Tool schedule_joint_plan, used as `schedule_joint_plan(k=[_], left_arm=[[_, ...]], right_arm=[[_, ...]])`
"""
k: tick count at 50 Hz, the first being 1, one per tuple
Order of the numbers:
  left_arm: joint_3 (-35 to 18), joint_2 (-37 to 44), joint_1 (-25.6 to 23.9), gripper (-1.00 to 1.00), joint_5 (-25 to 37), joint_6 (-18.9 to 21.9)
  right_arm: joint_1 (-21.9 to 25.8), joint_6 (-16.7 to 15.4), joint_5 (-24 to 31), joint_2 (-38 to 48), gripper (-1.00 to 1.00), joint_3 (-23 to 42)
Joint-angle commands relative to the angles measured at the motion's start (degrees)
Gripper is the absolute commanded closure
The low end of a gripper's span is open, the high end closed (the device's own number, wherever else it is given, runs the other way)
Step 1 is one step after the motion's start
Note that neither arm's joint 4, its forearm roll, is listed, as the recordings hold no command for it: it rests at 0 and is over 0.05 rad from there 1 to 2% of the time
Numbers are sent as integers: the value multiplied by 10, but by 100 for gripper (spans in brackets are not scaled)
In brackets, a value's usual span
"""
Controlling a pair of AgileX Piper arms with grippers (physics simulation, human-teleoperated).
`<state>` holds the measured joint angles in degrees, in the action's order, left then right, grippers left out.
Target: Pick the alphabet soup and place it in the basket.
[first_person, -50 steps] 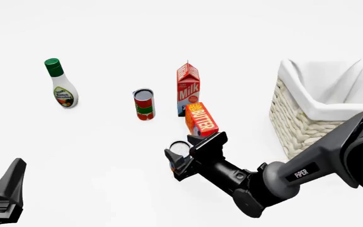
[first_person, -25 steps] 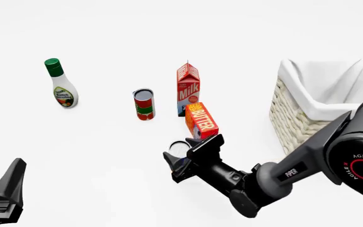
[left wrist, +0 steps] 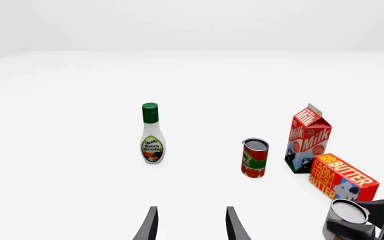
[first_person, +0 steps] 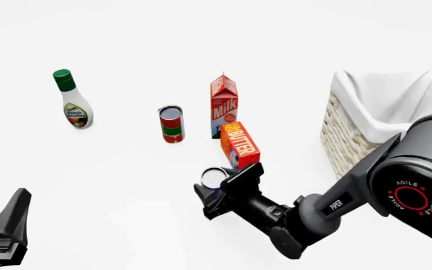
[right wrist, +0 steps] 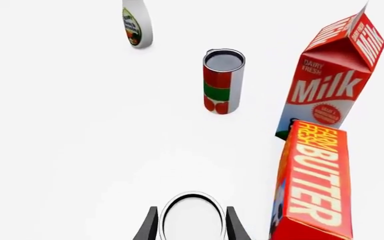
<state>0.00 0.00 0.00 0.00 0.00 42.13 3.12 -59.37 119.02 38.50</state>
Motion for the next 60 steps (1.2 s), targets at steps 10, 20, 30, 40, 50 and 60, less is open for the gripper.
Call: schedule_joint_plan(k=[10,20,30,40,50,60], left_arm=[[0,0,0,-100,0,0],[0,0,0,-100,0,0],[0,0,0,-100,0,0],[0,0,0,-100,0,0],[0,0,0,-100,0,0],[0,0,0,-100,0,0]], right_arm=[[0,-1,2,21,-100,11],[0,-2,2,24,-100,13],[-2,-3,1,26,100,13],[0,-2,-1,23,100,10],[6,-1,-2,-17,100,-15],[12,-9,8,-110,100,-61]])
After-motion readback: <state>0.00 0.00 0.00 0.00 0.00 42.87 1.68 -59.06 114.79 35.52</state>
